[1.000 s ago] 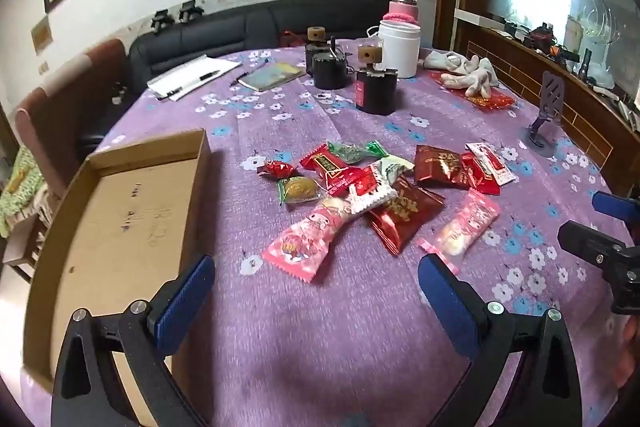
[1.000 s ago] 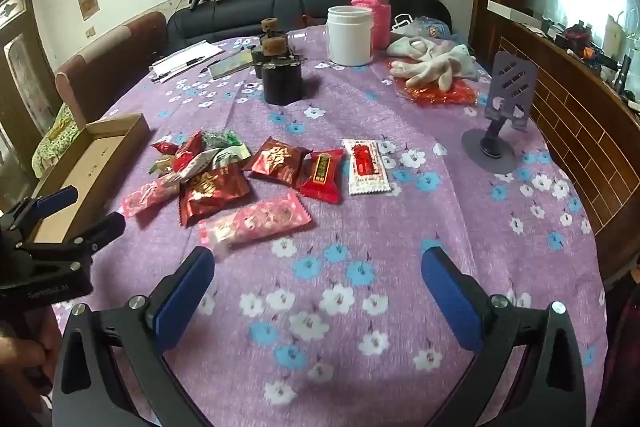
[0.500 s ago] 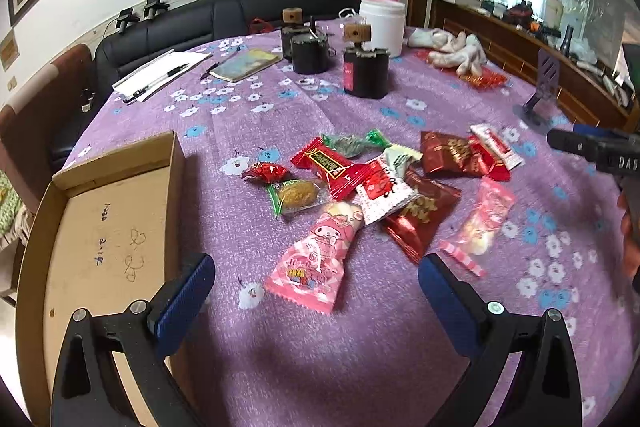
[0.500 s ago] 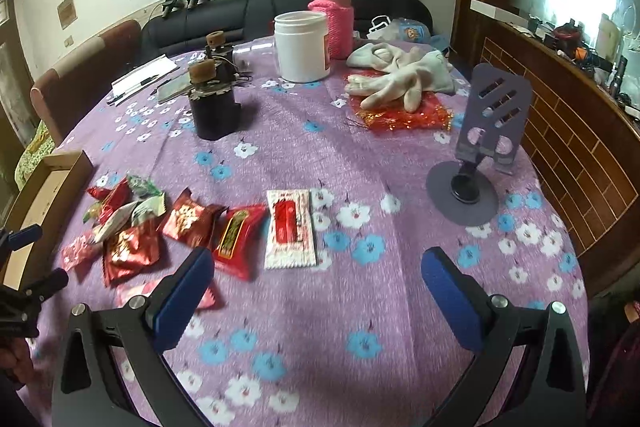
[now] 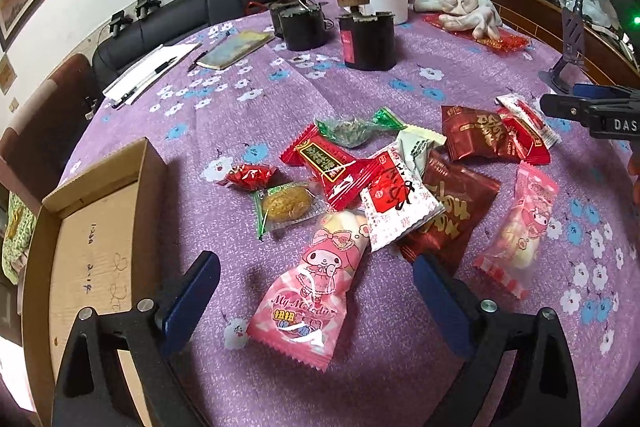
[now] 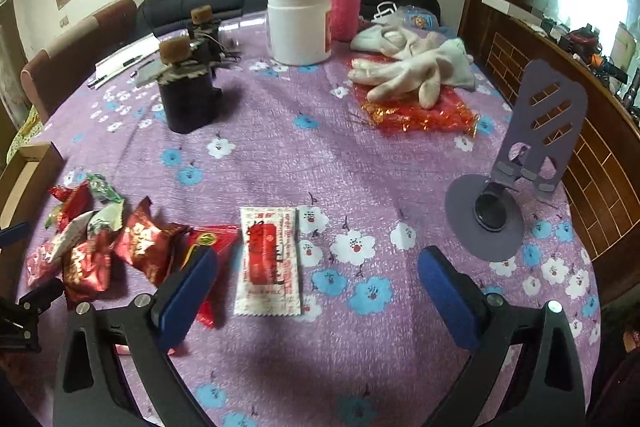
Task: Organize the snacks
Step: 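Move both grippers toward the snack pile, left toward the pink candy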
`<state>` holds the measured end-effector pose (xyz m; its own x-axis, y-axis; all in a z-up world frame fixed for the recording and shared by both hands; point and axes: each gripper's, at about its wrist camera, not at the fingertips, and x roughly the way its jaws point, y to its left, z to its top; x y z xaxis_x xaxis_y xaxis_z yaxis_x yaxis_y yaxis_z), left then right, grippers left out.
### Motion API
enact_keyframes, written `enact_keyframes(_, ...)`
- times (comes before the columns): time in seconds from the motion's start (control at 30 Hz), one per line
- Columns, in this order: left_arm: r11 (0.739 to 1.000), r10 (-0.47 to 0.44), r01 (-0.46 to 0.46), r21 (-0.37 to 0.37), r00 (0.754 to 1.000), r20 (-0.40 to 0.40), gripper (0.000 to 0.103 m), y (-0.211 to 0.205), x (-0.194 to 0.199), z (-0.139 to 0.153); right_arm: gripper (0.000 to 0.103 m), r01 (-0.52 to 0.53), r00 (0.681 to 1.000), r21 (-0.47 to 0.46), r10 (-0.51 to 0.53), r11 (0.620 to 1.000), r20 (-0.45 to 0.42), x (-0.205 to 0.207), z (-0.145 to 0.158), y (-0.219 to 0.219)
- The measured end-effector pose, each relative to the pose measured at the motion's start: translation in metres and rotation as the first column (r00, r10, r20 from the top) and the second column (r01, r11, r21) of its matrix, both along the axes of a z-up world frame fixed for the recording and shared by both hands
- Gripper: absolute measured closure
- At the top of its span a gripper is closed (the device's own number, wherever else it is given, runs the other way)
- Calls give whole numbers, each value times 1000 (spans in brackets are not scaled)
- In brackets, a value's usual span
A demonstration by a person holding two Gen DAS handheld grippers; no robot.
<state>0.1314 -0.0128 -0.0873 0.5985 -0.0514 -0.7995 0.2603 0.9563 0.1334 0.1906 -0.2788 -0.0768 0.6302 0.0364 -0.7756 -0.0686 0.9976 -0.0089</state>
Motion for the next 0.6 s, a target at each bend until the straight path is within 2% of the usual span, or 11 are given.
enact_keyframes(0.13, 1000, 6, -6, -17, 1000, -21, 5, 3, 5, -4, 3, -8, 1000, 8, 8, 1000, -30, 11, -8, 1)
enact_keyframes(0.37, 999, 10, -13, -50, 999, -52, 5, 9, 8, -7, 4, -24, 998, -45, 21, 999, -67, 23, -19, 17)
enact_keyframes(0.43, 998, 9, -13, -62, 998, -62, 5, 9, 10, -7, 9, -20, 997, -45, 17, 999, -77, 25, -23, 17)
enact_keyframes(0.6, 996, 9, -16, -87, 997, -78, 5, 11, 12, -9, 14, 3, 996, -23, -5, 1000, -87, 25, -24, 10)
